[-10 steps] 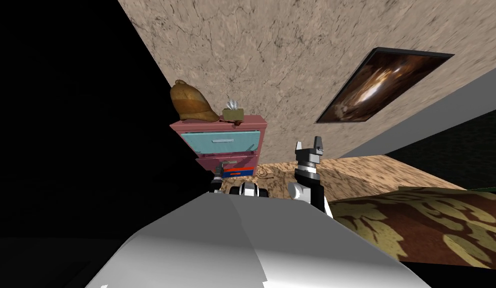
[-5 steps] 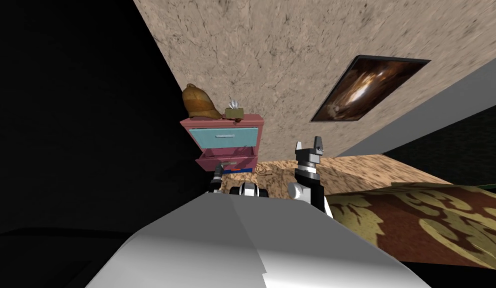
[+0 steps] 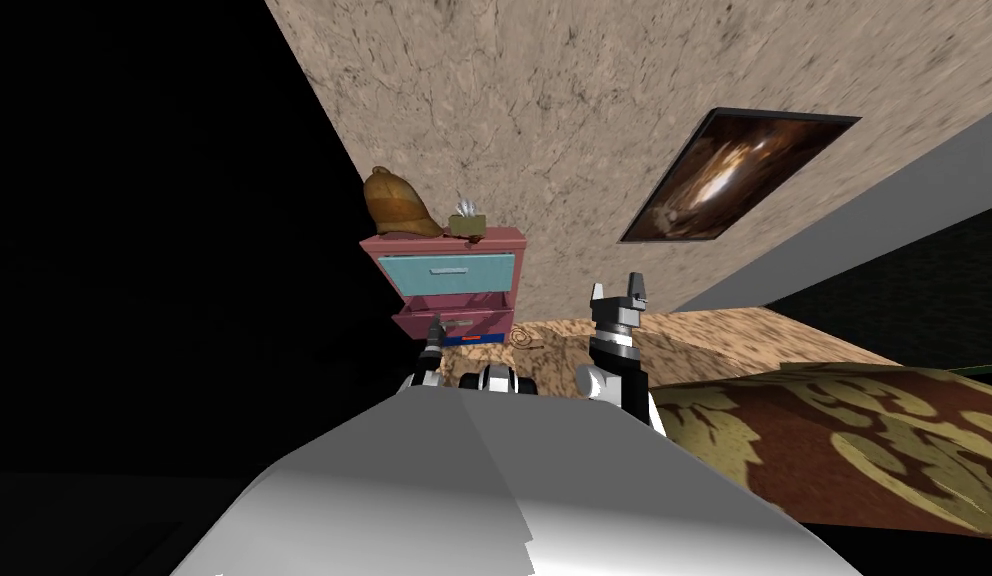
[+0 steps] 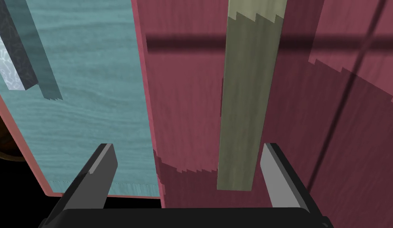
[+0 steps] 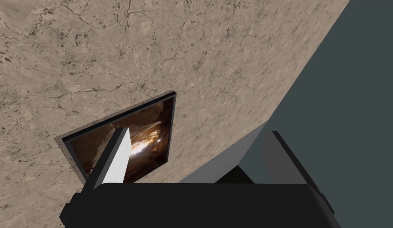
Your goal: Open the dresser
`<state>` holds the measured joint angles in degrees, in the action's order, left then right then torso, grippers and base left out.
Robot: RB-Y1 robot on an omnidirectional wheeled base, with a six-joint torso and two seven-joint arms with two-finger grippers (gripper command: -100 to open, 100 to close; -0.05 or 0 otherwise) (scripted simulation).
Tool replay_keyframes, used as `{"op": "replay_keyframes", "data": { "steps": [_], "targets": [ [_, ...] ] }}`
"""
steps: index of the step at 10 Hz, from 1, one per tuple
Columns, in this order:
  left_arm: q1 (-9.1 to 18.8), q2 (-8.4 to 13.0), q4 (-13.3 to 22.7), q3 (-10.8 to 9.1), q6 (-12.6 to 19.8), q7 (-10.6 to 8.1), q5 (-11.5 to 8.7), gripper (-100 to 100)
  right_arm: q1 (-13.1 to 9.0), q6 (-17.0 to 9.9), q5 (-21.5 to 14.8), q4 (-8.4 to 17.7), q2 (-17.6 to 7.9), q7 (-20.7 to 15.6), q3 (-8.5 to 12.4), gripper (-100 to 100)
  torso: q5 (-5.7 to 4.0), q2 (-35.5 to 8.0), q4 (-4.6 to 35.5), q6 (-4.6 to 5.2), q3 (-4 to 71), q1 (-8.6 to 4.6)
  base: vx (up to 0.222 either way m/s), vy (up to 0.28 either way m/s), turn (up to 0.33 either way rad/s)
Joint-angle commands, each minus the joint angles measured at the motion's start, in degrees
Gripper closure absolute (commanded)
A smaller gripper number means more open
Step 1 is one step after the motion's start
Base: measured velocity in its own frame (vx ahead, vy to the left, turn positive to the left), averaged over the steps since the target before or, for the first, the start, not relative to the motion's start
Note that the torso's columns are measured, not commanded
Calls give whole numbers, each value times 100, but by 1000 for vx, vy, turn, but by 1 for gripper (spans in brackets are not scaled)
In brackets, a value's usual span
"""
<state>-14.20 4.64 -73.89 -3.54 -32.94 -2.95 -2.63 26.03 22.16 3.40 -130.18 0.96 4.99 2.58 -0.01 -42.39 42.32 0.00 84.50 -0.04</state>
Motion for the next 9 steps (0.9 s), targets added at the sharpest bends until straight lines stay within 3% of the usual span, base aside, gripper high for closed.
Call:
{"op": "replay_keyframes", "data": {
  "steps": [1, 3, 4, 5, 9],
  "targets": [
    [58, 78, -315, -32, 389, -49, -30, -100, 0, 0, 0, 0, 0, 0, 0, 0, 0, 2, -1, 0, 1, 1, -57, -29, 1],
    [97, 135, -571, -55, 688, -84, -51, -100, 0, 0, 0, 0, 0, 0, 0, 0, -13, -10, 16, -1, -2, -10, -50, -23, 0],
    [50, 106, -452, -36, 613, -69, -43, -100, 0, 0, 0, 0, 0, 0, 0, 0, -24, -18, 28, -5, -6, -16, -15, -7, -1],
    [45, 110, -460, -36, 657, -77, -44, 0, 0, 0, 0, 0, 0, 0, 0, 0, -17, -13, 19, -3, -5, -14, 0, 0, 0],
    [24, 105, -430, -32, 680, -77, -44, 0, 0, 0, 0, 0, 0, 0, 0, 0, -3, 6, 2, 0, 5, 0, 0, 0, 0]
  ]
}}
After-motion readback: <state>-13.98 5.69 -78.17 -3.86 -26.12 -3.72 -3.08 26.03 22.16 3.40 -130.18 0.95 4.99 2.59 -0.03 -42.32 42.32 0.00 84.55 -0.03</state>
